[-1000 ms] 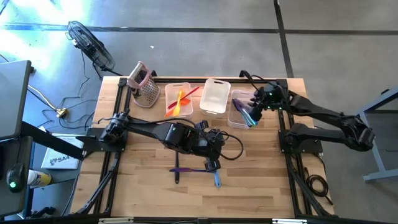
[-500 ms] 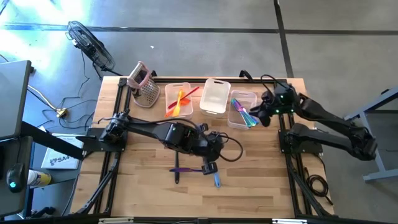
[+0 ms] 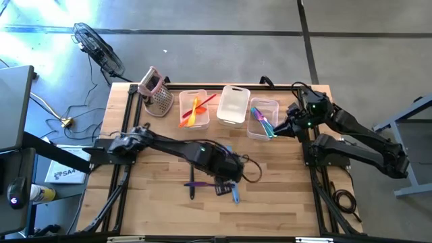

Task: Pick & Place Kitchen Items
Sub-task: Put the blue table knife into the transparent bin

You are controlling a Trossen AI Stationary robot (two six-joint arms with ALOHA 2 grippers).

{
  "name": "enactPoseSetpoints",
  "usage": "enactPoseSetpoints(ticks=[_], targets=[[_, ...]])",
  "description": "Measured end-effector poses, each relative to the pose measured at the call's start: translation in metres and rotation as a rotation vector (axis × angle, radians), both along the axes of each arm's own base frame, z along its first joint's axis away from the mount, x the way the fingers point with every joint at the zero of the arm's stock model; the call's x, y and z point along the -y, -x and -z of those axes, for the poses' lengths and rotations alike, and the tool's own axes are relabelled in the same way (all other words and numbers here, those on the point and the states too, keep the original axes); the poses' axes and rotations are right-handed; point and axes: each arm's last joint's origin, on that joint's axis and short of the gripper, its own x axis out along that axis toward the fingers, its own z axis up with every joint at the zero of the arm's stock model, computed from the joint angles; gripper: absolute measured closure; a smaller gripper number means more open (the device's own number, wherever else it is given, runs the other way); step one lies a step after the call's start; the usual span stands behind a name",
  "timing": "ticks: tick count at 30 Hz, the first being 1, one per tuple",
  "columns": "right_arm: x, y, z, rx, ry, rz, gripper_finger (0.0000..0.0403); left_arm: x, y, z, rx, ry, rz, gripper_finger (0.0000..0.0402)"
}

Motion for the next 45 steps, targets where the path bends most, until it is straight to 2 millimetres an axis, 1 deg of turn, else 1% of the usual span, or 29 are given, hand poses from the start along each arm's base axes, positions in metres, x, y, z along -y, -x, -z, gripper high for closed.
enactPoseSetpoints(ticks=[3,4,7,8,9,11,14,18,20,23,26,32,35,39,43,45], targets=[[-0.003,0.0,0.002,-0.019,-0.013,-0.018,0.0281,0.005,-0.007,0.026,-0.106,-0.03,0.092,0.0265],[-0.004,0.0,0.002,-0.023,-0.016,-0.026,0.0281,0.007,-0.011,0.034,-0.117,-0.023,0.119,0.0265],[-0.007,-0.001,0.004,-0.033,-0.015,-0.052,0.0281,0.012,-0.015,0.052,-0.188,0.014,0.166,0.0265],[-0.008,-0.002,0.005,-0.036,-0.015,-0.061,0.0281,0.013,-0.02,0.057,-0.179,0.041,0.172,0.0265],[-0.009,-0.002,0.007,-0.047,-0.016,-0.063,0.0281,0.015,-0.023,0.059,-0.163,0.061,0.18,0.0265],[-0.01,-0.003,0.01,-0.063,-0.013,-0.064,0.0281,0.014,-0.022,0.062,-0.192,0.057,0.198,0.0265],[-0.013,-0.004,0.017,-0.097,-0.013,-0.066,0.0281,0.015,-0.026,0.06,-0.147,0.058,0.228,0.0265],[-0.018,-0.006,0.022,-0.118,-0.016,-0.101,0.0281,0.016,-0.025,0.064,-0.178,0.071,0.238,0.0265],[-0.021,-0.006,0.023,-0.122,-0.015,-0.121,0.0281,0.017,-0.023,0.064,-0.188,0.04,0.256,0.0265],[-0.025,-0.007,0.023,-0.124,-0.017,-0.154,0.0281,0.022,-0.015,0.066,-0.235,-0.076,0.304,0.0265],[-0.029,-0.008,0.023,-0.127,-0.021,-0.189,0.0281,0.028,-0.013,0.074,-0.254,-0.11,0.335,0.0265],[-0.039,-0.008,0.022,-0.13,-0.034,-0.253,0.0281,0.041,-0.018,0.09,-0.225,-0.038,0.366,0.0265],[-0.044,-0.007,0.021,-0.132,-0.042,-0.284,0.0281,0.043,-0.022,0.098,-0.186,-0.02,0.336,0.0265],[-0.053,-0.004,0.019,-0.127,-0.053,-0.319,0.0281,0.041,-0.019,0.112,-0.237,0.004,0.278,0.0265],[-0.06,-0.001,0.016,-0.103,-0.026,-0.347,0.0281,0.04,-0.014,0.129,-0.297,0.007,0.273,0.0265],[-0.063,0.001,0.015,-0.101,-0.011,-0.338,0.0281,0.039,-0.012,0.134,-0.319,0.002,0.269,0.0265]])
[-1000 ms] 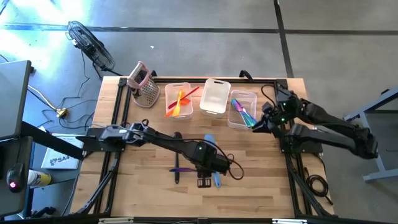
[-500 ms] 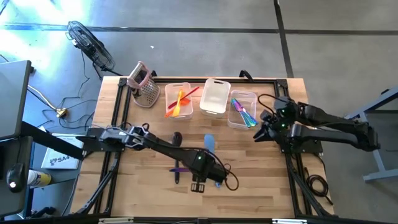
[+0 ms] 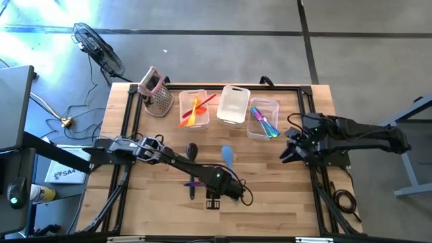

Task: Pick & Place Kitchen Items
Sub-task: Put the blue table knife into the transparent bin

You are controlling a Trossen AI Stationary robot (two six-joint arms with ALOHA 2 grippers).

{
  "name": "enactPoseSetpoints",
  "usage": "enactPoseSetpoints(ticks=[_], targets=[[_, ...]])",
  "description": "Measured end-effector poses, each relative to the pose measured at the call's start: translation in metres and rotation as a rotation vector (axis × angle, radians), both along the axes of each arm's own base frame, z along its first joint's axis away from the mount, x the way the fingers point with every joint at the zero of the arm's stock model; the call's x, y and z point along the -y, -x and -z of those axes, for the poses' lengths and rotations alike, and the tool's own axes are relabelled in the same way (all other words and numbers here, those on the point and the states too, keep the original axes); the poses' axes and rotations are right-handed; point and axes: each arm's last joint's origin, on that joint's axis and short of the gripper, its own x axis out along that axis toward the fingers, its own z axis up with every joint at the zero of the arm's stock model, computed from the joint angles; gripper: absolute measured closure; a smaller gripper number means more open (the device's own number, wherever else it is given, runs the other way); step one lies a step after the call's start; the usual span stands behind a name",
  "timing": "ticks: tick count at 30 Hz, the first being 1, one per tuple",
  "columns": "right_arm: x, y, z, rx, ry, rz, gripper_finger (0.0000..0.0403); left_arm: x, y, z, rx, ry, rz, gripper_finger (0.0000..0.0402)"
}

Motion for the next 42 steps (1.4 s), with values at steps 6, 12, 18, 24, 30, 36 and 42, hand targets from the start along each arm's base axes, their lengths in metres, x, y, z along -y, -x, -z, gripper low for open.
enactPoseSetpoints(ticks=[6,12,18,24,30,36,42], targets=[[-0.006,0.001,0.0,-0.011,-0.001,-0.012,0.0281,-0.002,0.001,0.004,0.012,-0.055,-0.004,0.0265],[-0.012,0.001,0.0,-0.025,0.006,-0.018,0.0281,-0.009,-0.004,0.003,0.041,-0.088,-0.013,0.0265],[-0.017,0.001,0.0,-0.029,0.024,-0.029,0.0281,-0.017,-0.008,0.007,0.044,-0.051,-0.033,0.0265],[-0.021,0.002,0.001,-0.028,0.047,-0.037,0.0281,-0.019,-0.007,0.02,0.004,0.04,-0.034,0.0265],[-0.024,0.002,0.001,-0.025,0.073,-0.031,0.0281,-0.02,-0.004,0.027,-0.005,0.056,-0.042,0.0266],[-0.025,0.002,0.001,-0.031,0.08,-0.009,0.0281,-0.02,-0.004,0.028,-0.006,0.05,-0.093,0.0333],[-0.026,0.003,0.001,-0.03,0.089,-0.002,0.0281,-0.02,-0.004,0.029,-0.029,0.1,-0.103,0.0366]])
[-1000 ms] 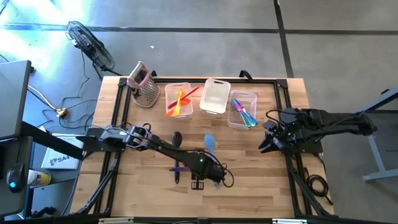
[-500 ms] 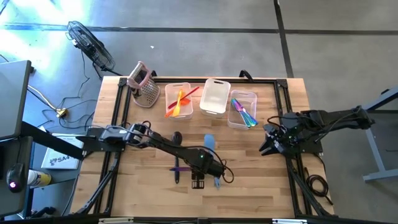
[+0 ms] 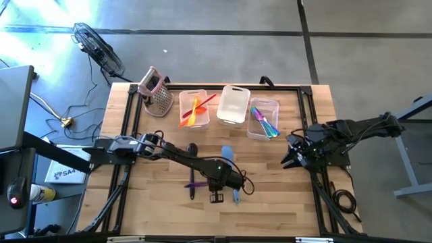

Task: Pick & Place Kitchen Items
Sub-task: Put the blue table knife into the transparent bin

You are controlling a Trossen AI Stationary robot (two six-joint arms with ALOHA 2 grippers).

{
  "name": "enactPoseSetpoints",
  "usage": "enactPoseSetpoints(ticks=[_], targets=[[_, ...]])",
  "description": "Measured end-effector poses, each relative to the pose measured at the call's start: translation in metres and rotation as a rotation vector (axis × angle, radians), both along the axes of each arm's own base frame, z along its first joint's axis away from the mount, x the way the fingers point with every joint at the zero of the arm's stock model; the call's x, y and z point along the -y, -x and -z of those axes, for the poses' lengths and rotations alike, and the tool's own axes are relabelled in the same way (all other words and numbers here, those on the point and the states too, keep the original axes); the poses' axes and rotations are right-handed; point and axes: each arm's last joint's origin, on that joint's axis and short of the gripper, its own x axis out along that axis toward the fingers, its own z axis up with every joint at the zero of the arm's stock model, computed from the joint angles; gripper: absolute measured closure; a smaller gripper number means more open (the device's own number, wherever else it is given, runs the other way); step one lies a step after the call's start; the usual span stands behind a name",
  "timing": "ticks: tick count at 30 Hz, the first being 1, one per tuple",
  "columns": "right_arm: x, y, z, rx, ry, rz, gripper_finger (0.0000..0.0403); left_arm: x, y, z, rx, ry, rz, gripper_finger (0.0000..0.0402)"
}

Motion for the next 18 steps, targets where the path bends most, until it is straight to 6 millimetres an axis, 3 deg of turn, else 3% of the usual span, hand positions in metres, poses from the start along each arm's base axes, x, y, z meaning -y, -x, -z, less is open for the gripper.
enactPoseSetpoints(ticks=[4,9,18], targets=[[0.0,-0.001,-0.001,0.004,-0.017,0.011,0.0281,0.0,0.0,0.0,-0.007,0.004,-0.047,0.0366],[-0.002,-0.003,-0.008,0.078,-0.045,-0.009,0.0281,0.002,0.003,-0.013,-0.051,-0.015,-0.077,0.0366],[-0.008,-0.007,-0.027,0.321,-0.057,-0.118,0.0281,-0.008,0.01,-0.085,-0.041,-0.201,-0.059,0.0366]])
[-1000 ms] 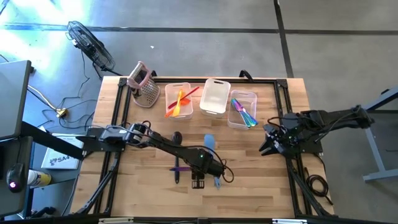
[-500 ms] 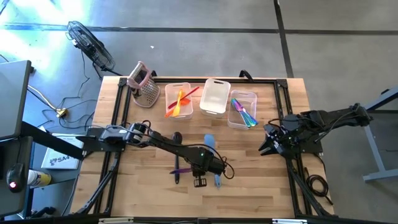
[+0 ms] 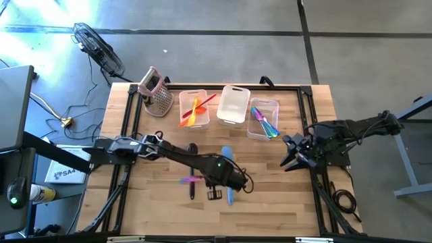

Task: Pick & Place Kitchen Items
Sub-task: Put the blue table knife into the transparent bin

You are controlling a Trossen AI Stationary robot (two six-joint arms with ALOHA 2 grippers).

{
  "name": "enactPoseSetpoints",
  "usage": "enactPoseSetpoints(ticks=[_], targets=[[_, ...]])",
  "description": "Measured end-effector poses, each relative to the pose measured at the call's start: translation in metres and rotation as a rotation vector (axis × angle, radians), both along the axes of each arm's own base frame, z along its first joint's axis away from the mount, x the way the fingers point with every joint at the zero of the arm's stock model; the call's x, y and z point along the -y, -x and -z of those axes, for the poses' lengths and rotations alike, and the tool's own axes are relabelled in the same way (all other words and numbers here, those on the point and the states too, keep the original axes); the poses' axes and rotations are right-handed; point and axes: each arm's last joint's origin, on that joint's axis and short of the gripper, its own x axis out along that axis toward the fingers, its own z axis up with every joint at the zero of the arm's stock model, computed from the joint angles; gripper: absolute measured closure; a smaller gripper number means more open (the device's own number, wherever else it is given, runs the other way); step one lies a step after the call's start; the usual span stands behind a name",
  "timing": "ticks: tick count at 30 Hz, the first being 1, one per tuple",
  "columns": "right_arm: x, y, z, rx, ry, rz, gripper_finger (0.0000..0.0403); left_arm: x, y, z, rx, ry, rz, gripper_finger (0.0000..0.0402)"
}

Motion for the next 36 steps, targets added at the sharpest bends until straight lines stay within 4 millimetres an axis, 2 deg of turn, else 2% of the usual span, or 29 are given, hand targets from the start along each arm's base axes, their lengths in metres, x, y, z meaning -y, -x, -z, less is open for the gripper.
enactPoseSetpoints(ticks=[4,6,10,16,21,25,28,32,36], targets=[[-0.001,-0.001,-0.008,0.105,-0.001,-0.019,0.0281,-0.013,0.002,-0.039,0.154,-0.038,0.018,0.0366],[-0.002,-0.001,-0.012,0.171,0.021,-0.035,0.0281,-0.024,0.007,-0.057,0.206,-0.092,-0.005,0.0366],[0.0,-0.001,-0.015,0.25,0.101,0.014,0.0281,-0.049,0.014,-0.102,0.434,-0.229,-0.085,0.0366],[0.004,-0.003,-0.018,0.311,0.186,0.16,0.0281,-0.071,0.003,-0.154,0.838,-0.242,-0.098,0.0366],[0.007,-0.003,-0.021,0.388,0.298,0.227,0.0281,-0.075,-0.014,-0.181,1.12,-0.278,-0.039,0.0366],[0.01,-0.004,-0.025,0.428,0.343,0.338,0.0281,-0.076,-0.029,-0.185,1.249,-0.291,-0.016,0.0366],[0.012,-0.003,-0.032,0.49,0.354,0.438,0.0286,-0.082,-0.037,-0.174,1.217,-0.307,-0.016,0.0366],[0.016,0.001,-0.042,0.585,0.367,0.527,0.0303,-0.088,-0.04,-0.168,1.191,-0.321,-0.029,0.0366],[0.017,0.004,-0.046,0.619,0.4,0.572,0.0322,-0.086,-0.046,-0.162,1.195,-0.307,-0.04,0.0366]])
